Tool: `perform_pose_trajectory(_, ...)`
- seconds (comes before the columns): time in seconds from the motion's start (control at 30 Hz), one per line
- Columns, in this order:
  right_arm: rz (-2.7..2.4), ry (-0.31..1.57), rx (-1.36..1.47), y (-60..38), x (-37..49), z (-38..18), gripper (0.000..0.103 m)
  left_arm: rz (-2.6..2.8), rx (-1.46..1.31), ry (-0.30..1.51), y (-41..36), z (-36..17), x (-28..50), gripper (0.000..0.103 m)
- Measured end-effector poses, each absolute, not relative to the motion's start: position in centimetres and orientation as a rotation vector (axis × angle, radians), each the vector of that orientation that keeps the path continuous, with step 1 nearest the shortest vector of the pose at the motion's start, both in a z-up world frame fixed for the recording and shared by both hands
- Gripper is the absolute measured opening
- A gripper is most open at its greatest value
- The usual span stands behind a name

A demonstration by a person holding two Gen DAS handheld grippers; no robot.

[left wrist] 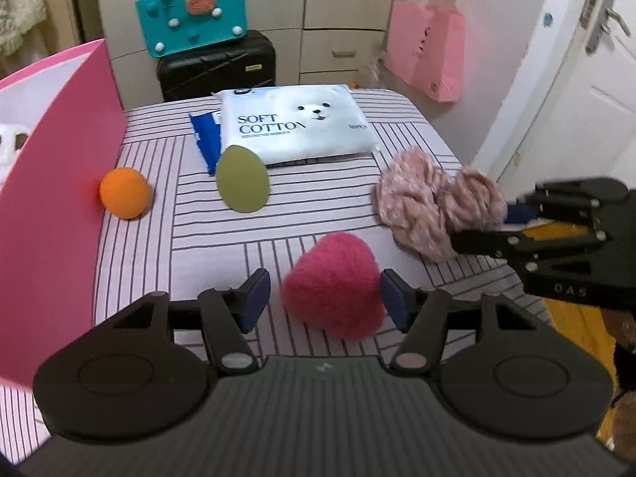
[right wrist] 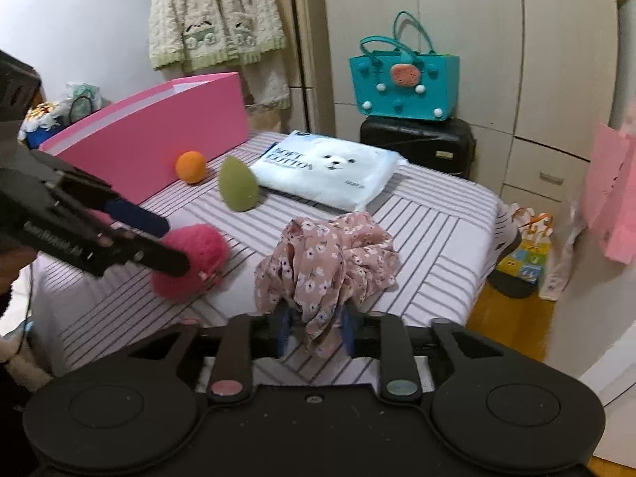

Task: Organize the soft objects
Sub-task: 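Lift the pompom with the left tool while the right tool carries the scrunchie toward the pink box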

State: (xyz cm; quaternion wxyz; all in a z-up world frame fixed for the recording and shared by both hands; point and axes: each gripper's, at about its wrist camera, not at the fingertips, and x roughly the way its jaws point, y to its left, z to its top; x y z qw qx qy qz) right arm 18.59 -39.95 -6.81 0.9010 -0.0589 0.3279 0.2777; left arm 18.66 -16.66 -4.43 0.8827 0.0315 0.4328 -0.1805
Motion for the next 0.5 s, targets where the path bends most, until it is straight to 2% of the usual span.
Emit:
perform_pose_trajectory(0.1, 0.588, 0.671, -0.134, -39.8, 18.6, -6.4, 0.047, -0.401, 0.076, 0.922, -17.0, -4.7, 18.9, 0.064)
perform_pose_trajectory(0.17, 0.59, 0.658, -0.161, -39.7, 18.5, -6.0, 0.06, -0.413, 0.079, 0.921, -17.2, -4.8, 18.9, 0.065)
perform_pose_trajectory(0.23, 0.582, 0.642, -0.198, -39.3, 18.7, -5.5, 0.065, -0.424, 0.101, 0.906, -17.3, -4.9, 18.7, 0.066)
perform_pose_trajectory(0.33, 0.576, 0.639, -0.246, -38.8, 19.2, -4.9, 0.068, -0.438, 0.127, 0.9, -17.5, -5.1, 18.7, 0.072)
perform_pose_trajectory(0.37, 0.585, 0.638, -0.256, -38.6, 19.4, -4.8, 0.072, -0.445, 0.125, 0.908, -17.5, -5.2, 18.8, 0.072)
perform_pose_trajectory(0.5, 0.567, 0.663, -0.238, -38.0, 19.6, -5.4, 0.073, -0.451, 0.114, 0.931, -17.2, -5.6, 19.2, 0.072)
